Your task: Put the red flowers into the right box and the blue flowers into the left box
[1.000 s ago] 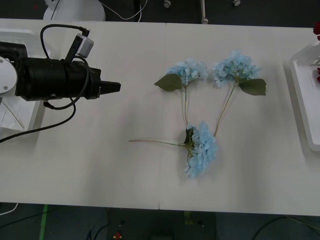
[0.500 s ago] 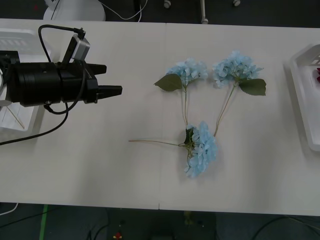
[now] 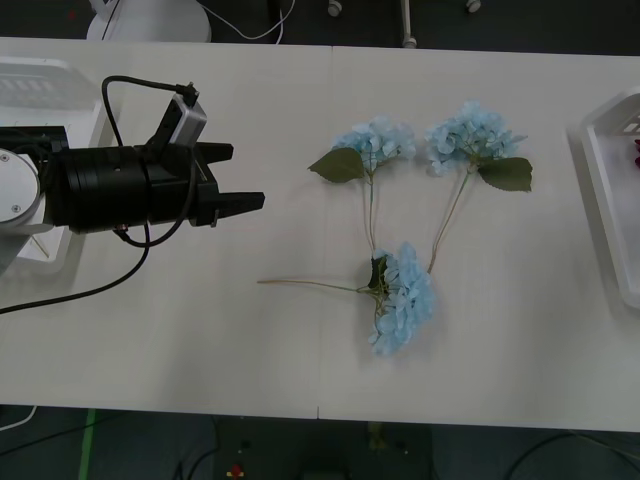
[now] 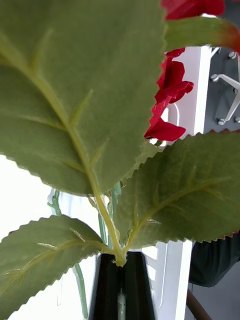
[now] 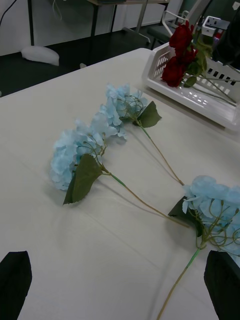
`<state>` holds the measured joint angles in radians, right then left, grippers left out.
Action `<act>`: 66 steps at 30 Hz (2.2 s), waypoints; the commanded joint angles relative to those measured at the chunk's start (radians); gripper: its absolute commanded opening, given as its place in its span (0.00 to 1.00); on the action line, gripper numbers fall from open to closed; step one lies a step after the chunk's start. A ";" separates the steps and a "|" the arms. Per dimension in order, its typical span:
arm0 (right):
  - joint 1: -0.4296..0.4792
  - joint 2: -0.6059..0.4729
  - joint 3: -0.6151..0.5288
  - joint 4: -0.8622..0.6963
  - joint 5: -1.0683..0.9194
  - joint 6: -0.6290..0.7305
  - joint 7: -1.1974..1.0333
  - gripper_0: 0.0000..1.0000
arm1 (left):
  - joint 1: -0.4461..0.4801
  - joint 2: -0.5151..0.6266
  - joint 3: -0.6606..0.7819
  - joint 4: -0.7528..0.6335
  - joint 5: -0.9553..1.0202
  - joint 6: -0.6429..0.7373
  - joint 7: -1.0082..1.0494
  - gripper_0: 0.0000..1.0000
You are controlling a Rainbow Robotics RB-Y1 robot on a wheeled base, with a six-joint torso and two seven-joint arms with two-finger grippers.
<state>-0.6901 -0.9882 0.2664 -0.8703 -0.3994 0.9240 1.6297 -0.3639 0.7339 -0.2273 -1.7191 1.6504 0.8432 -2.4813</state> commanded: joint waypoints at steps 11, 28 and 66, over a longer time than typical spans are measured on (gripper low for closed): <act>-0.025 -0.027 -0.007 -0.061 -0.199 0.058 -0.016 0.88 | 0.016 -0.033 0.197 -0.022 -0.047 0.217 0.002 1.00; -0.011 0.037 0.005 -0.478 -0.521 0.355 -0.252 0.99 | 0.020 -0.033 0.197 -0.022 -0.058 0.208 0.004 1.00; -0.020 0.582 -0.003 -0.334 -0.128 0.171 -0.513 1.00 | 0.020 -0.033 0.197 -0.022 -0.058 0.208 0.004 1.00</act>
<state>-0.6905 -0.4371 0.2755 -1.1968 -0.5468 1.1065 1.1535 -0.3624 0.7095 -0.0455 -1.7187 1.5978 1.0540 -2.4812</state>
